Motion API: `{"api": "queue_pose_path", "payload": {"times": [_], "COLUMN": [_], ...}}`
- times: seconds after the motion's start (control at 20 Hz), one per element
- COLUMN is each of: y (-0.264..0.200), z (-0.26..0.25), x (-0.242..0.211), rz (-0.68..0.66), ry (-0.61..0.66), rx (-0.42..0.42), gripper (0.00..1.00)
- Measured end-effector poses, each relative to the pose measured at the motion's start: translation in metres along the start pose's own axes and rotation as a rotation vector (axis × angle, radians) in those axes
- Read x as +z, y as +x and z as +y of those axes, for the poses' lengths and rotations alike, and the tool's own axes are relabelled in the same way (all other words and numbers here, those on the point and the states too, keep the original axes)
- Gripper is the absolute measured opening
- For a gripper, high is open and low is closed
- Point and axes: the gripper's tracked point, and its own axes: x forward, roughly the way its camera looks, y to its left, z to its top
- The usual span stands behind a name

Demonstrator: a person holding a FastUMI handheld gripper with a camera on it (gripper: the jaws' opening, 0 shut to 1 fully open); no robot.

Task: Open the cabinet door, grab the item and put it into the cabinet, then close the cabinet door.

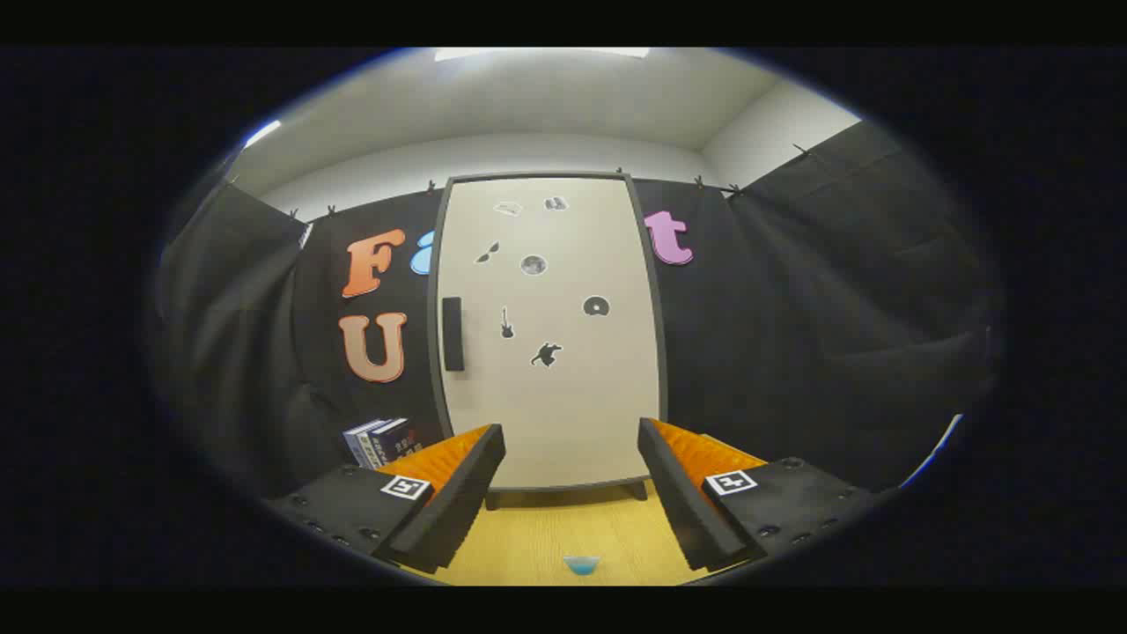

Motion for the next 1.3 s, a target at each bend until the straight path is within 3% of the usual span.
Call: {"api": "queue_pose_path", "payload": {"times": [0.7,1.1,1.3], "y": [0.002,0.005,0.007], "z": [0.027,0.025,0.038], "x": [-0.009,-0.013,-0.021], "rz": [0.02,0.023,0.06], "ry": [-0.008,-0.024,-0.016], "rx": [0.061,0.039,0.104], "gripper": [1.0,1.0,1.0]}}
